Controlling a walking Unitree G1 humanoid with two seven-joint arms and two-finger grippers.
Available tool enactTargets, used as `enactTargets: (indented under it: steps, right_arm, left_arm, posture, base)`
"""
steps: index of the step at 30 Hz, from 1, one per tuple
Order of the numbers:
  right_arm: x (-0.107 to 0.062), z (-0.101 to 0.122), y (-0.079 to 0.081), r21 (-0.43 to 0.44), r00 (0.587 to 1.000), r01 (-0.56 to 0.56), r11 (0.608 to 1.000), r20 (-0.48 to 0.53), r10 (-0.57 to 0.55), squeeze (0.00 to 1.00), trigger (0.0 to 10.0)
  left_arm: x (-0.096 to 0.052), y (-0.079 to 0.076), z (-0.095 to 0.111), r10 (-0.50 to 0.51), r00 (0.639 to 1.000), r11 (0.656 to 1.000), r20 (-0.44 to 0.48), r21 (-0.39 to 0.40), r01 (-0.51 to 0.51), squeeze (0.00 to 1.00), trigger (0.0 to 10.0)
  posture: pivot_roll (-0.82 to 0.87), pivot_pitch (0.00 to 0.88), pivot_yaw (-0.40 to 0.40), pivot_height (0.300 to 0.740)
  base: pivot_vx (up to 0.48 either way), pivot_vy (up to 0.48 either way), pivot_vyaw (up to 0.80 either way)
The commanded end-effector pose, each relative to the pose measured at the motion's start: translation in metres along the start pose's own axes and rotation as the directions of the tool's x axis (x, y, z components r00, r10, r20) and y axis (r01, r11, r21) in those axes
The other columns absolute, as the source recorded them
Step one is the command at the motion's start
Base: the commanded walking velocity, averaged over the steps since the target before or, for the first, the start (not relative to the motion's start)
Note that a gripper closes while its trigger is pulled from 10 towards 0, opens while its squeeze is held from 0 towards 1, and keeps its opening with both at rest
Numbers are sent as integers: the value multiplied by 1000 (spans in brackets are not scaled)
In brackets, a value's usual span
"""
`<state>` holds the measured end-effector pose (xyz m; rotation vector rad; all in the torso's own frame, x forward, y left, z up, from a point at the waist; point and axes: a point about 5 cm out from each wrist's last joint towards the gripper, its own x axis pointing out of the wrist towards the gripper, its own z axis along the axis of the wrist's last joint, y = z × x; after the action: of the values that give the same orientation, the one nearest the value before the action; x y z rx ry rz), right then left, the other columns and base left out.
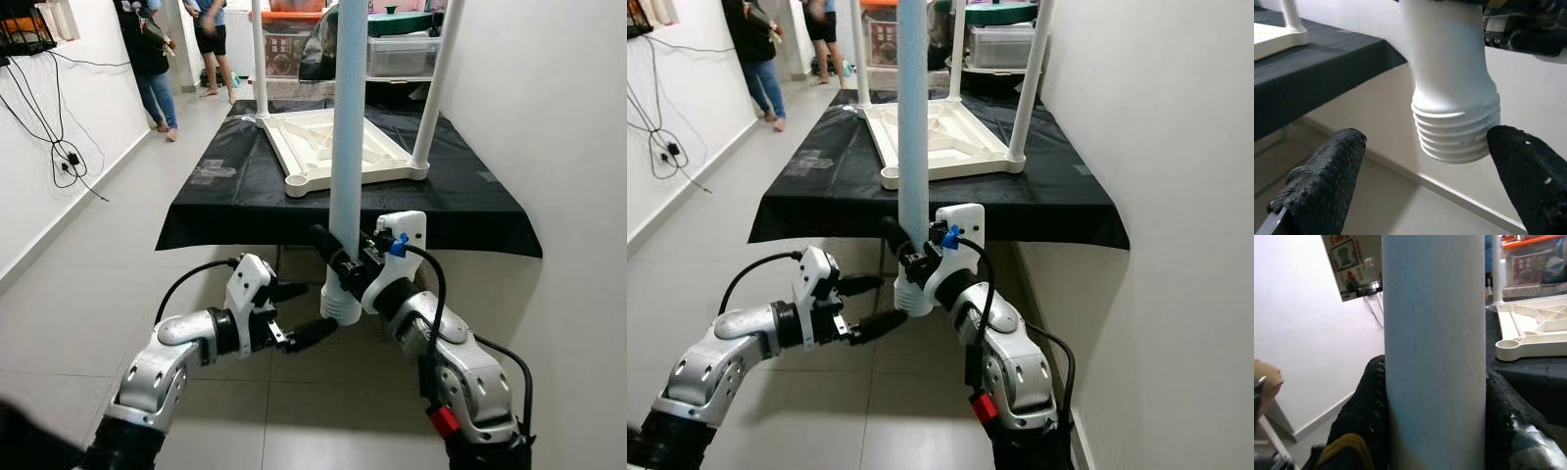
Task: Building children table
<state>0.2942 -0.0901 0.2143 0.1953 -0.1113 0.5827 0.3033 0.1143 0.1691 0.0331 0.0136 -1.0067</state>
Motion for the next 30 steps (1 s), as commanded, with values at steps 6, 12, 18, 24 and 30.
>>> enactTargets:
  steps: [6,12,18,24,30]
  right_arm:
    - [-4,2,17,15,994,-111,994,4,111,0,0]
    - [-5,1,24,16,987,-162,987,-5,162,0,0]
    - [-7,1,26,18,983,-183,983,-11,184,0,0]
    - [-9,-2,26,17,981,-192,981,-27,192,0,0]
    - [-9,-2,26,22,980,-197,980,-29,198,0,0]
  left_arm:
    - [5,6,3,18,999,999,41,-34,-16,0,10000]
    - [17,2,4,-25,998,998,61,-63,28,0,10000]
    - [21,3,4,-28,997,997,67,-76,33,0,10000]
    - [26,2,5,-53,994,994,95,-91,62,0,0]
    - [24,2,2,-58,993,993,100,-96,68,0,0]
  posture:
    - [31,0,-44,740]
    - [25,0,-45,740]
    - [17,0,-43,740]
    - [17,0,-43,740]
    - [19,0,-46,740]
  base:
    - [0,0,0]
    - [0,0,0]
    - [0,0,0]
    - [0,0,0]
    - [0,0,0]
